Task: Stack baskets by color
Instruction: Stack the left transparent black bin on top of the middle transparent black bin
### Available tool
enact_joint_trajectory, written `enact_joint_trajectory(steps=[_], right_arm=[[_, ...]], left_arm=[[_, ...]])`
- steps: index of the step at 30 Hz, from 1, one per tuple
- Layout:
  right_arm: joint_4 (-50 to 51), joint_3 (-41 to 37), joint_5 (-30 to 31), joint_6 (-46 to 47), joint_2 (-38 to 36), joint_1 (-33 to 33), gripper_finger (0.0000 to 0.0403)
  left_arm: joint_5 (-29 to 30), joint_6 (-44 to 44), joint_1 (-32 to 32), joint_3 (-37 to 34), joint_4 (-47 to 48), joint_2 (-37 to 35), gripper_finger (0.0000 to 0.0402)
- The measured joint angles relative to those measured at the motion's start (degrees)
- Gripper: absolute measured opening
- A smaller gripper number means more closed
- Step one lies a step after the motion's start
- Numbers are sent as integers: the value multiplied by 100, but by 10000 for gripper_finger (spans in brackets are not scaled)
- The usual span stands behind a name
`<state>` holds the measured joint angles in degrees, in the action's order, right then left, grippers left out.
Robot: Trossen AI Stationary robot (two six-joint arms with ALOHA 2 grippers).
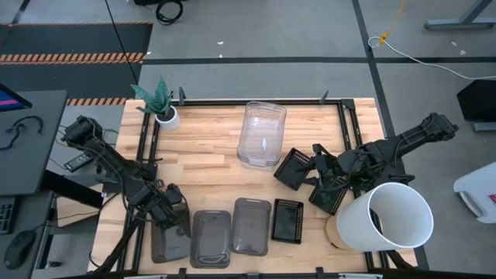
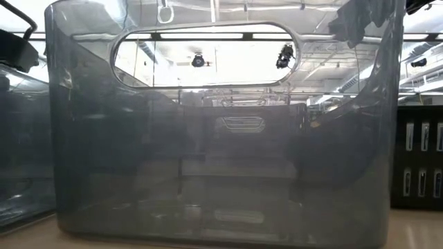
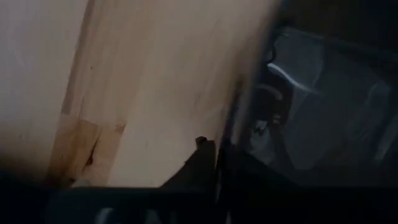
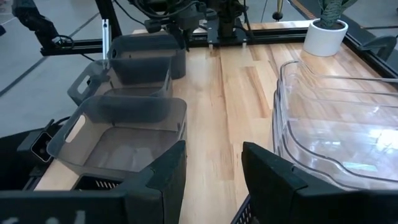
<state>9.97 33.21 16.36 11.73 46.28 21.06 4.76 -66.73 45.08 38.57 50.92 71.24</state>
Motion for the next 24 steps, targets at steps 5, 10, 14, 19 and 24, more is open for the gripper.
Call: enact_joint_trajectory(steps=[5, 10, 14, 19, 24], right_arm=[[1, 0, 2, 170, 0, -2, 161], [0, 0, 2, 350, 20, -1, 161], [-3, 0, 9, 485, 39, 0, 161], [1, 0, 39, 603, 39, 0, 161], [-1, 0, 46, 614, 39, 0, 161]], left_arm=[[4, 173, 17, 146, 322, 0, 8], [13, 442, 5, 797, 1410, -6, 6], [-14, 613, -28, 1437, 2417, -7, 5], [-29, 877, -67, 2417, 3083, -11, 4], [125, 918, -415, 3142, 3060, 21, 4]])
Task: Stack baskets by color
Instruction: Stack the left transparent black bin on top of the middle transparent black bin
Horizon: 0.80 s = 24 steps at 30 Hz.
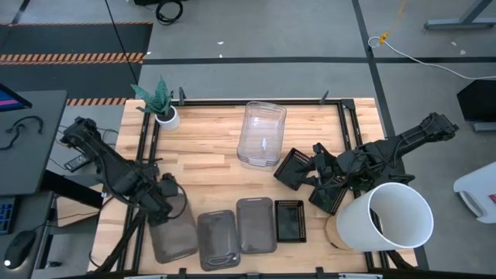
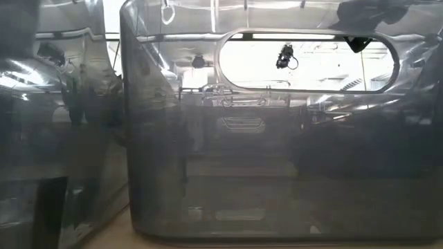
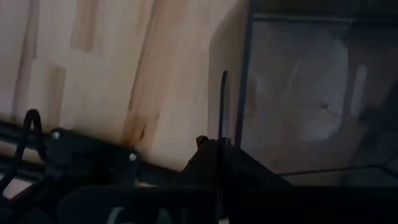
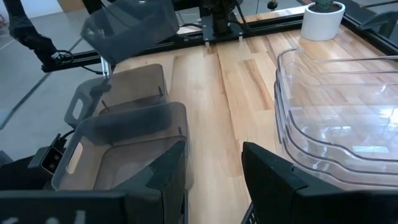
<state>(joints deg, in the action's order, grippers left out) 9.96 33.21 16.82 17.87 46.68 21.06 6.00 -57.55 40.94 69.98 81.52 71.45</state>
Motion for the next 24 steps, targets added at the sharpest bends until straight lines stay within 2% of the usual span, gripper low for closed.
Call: enact_joint_trajectory(steps=[6, 10, 20, 24], right_arm=[[39, 0, 2, 0, 0, -2, 161], [46, 0, 2, -103, 0, 0, 161], [46, 0, -39, -381, -2, -1, 161], [44, 0, -44, -451, -2, -2, 161]], left_arm=[[-62, 152, -515, 260, -744, 215, 4], [-118, 462, -781, 414, -1225, 673, 4], [148, 1270, -1004, 1618, -1301, 2205, 4], [96, 1579, -1000, 1704, -1268, 2569, 4]])
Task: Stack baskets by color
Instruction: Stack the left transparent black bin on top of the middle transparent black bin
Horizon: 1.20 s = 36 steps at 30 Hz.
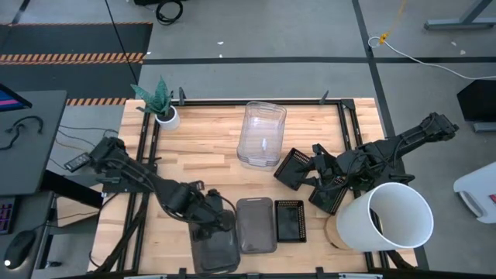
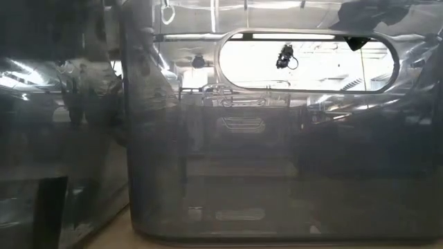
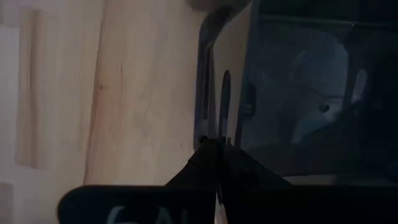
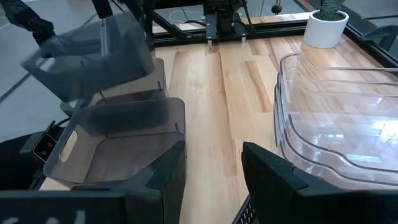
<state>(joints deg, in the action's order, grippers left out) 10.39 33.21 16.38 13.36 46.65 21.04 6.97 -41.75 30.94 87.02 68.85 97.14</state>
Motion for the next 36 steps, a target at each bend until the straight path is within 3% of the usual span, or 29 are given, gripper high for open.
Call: enact_joint_trajectory(steps=[10, 21, 26, 30, 36], right_arm=[[11, 0, -21, 4, 0, 1, 161], [2, 0, -116, 190, -2, -9, 161], [13, 0, -122, 342, 0, -9, 161], [11, 0, -118, 342, 0, -9, 161], [11, 0, -112, 478, 0, -9, 161]], left_arm=[[-115, 460, -59, -37, -12, 310, 31], [-148, 540, -432, -37, 8, 50, 198], [88, 619, -685, -37, -3, 59, 246], [-269, 929, -923, -46, -51, 1, 263], [-517, 1141, -1382, -39, -522, -51, 257]])
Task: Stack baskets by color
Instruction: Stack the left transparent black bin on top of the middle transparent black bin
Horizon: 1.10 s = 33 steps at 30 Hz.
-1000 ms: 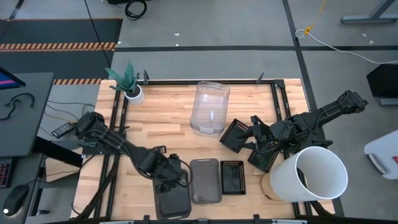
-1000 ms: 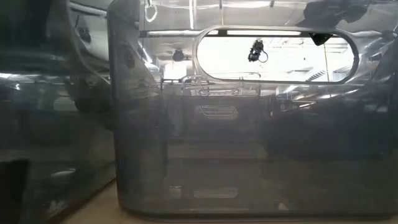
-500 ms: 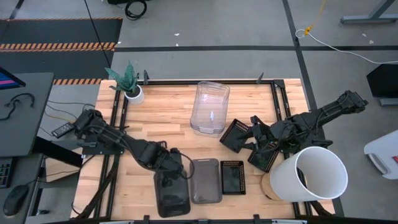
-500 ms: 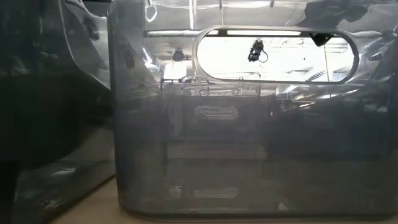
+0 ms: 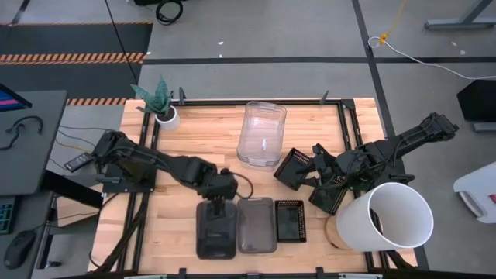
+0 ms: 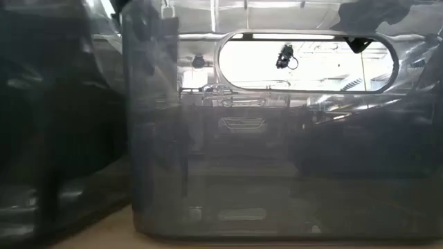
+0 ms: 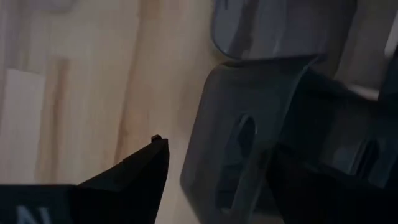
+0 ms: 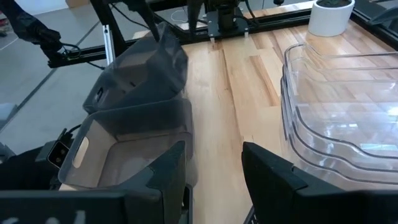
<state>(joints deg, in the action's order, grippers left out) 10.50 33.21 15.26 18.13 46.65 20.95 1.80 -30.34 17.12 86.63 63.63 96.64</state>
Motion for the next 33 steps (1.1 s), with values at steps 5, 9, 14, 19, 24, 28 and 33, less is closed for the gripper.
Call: enact_joint_trajectory(steps=[5, 9, 14, 19, 24, 28, 33], right_arm=[[2, 0, 3, 80, 0, 0, 161], [9, 0, 7, 69, 0, 0, 161], [2, 0, 73, -19, 0, -7, 161], [7, 0, 117, -46, 0, -15, 161], [7, 0, 173, -47, 0, -15, 161], [-27, 0, 176, -98, 0, -17, 161], [-35, 0, 174, -175, 0, -46, 161]], left_arm=[[126, 252, -429, -2, -422, 22, 240], [553, 723, -696, -2, -1010, 22, 225], [367, 1207, -945, -1, -1306, 22, 209], [70, 1390, -1221, -2, -1144, 22, 201], [5, 1411, -1321, -2, -1077, 22, 207], [-15, 1171, -1200, 0, -935, 22, 227], [-115, 1053, -1140, -2, -647, 24, 237]])
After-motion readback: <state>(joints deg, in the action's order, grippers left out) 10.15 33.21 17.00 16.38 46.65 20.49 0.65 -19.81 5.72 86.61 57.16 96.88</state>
